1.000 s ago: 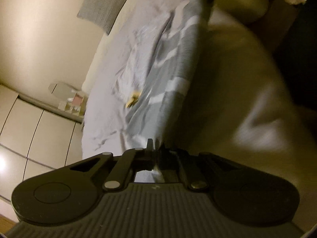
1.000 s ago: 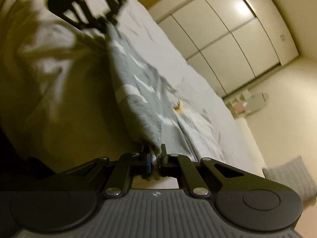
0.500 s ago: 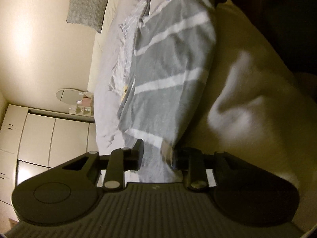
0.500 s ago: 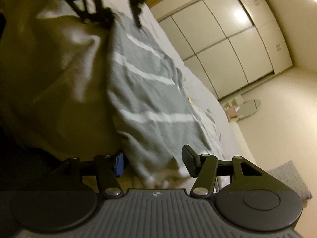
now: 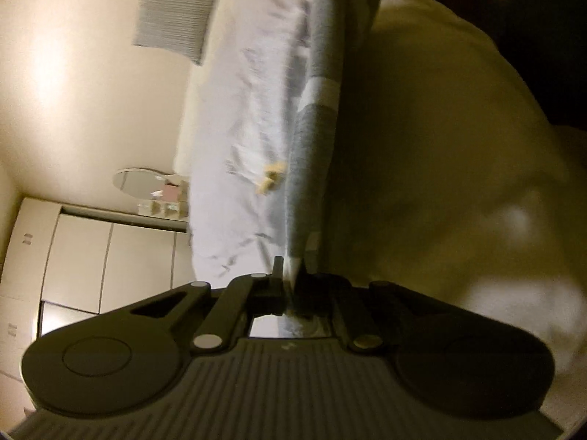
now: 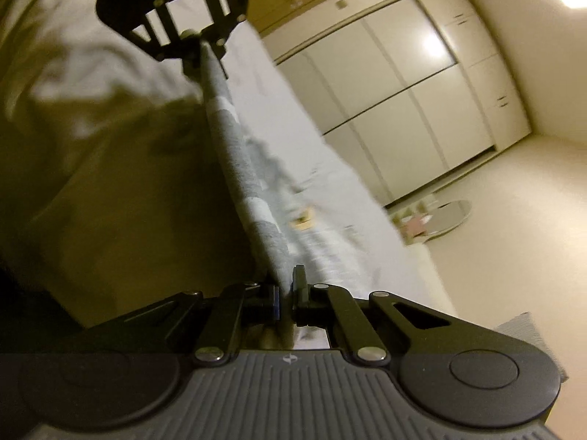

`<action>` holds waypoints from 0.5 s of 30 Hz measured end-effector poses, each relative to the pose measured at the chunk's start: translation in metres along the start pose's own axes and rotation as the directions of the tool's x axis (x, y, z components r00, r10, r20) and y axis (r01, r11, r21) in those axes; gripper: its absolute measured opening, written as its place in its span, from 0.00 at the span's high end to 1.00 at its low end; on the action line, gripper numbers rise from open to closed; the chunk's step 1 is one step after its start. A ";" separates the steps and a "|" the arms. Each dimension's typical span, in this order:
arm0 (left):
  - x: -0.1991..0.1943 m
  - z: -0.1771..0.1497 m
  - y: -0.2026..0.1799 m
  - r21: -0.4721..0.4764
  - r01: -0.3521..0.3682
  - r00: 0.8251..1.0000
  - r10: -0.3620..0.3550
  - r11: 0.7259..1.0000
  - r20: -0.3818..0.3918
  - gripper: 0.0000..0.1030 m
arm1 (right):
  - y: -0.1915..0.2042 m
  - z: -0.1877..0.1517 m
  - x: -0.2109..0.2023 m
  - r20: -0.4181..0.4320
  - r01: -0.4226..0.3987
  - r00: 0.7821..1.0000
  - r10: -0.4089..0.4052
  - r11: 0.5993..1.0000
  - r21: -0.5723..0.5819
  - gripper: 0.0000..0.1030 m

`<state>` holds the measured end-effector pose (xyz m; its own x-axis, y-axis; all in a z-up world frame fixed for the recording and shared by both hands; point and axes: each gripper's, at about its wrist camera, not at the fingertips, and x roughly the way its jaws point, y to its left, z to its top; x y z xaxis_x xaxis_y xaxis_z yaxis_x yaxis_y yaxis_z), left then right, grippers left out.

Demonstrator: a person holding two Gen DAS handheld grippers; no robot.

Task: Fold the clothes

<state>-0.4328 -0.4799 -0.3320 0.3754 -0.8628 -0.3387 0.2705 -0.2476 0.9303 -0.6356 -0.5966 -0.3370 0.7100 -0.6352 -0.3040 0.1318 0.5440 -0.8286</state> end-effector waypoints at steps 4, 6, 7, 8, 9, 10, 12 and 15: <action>-0.013 0.020 0.041 -0.057 -0.046 0.998 0.049 0.997 0.049 0.97 | -0.042 0.004 -0.017 0.030 0.063 0.998 -0.064 0.998 0.027 1.00; -0.012 0.032 0.062 -0.083 -0.060 0.995 0.066 0.995 0.070 0.97 | -0.064 0.002 -0.020 0.037 0.086 0.995 -0.088 0.995 0.050 1.00; -0.008 0.037 0.072 -0.092 -0.063 0.995 0.070 0.994 0.077 0.97 | -0.073 0.001 -0.020 0.039 0.090 0.995 -0.093 0.994 0.060 1.00; -0.002 0.043 0.080 -0.102 -0.063 0.994 0.071 0.993 0.079 0.97 | -0.081 -0.001 -0.018 0.041 0.094 0.994 -0.097 0.993 0.071 1.00; 0.005 0.048 0.088 -0.111 -0.062 0.994 0.072 0.992 0.081 0.97 | -0.091 -0.003 -0.011 0.038 0.092 0.995 -0.095 0.992 0.081 1.00; 0.016 0.054 0.096 -0.122 -0.059 0.994 0.069 0.991 0.081 0.97 | -0.099 -0.006 -0.004 0.035 0.087 0.995 -0.090 0.992 0.090 1.00; 0.045 0.063 0.113 -0.142 -0.054 0.995 0.066 0.988 0.076 0.97 | -0.114 -0.011 0.014 0.029 0.087 0.996 -0.090 0.991 0.098 1.00; 0.096 0.078 0.141 -0.174 -0.065 0.995 0.077 0.983 0.062 0.97 | -0.153 -0.015 0.058 0.021 0.139 0.990 -0.141 0.986 0.088 1.00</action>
<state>-0.4274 -0.6322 -0.2226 0.3397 -0.9047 -0.2572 0.3955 -0.1107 0.9118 -0.6251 -0.7244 -0.2350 0.6983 -0.6943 -0.1741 0.2896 0.4964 -0.8184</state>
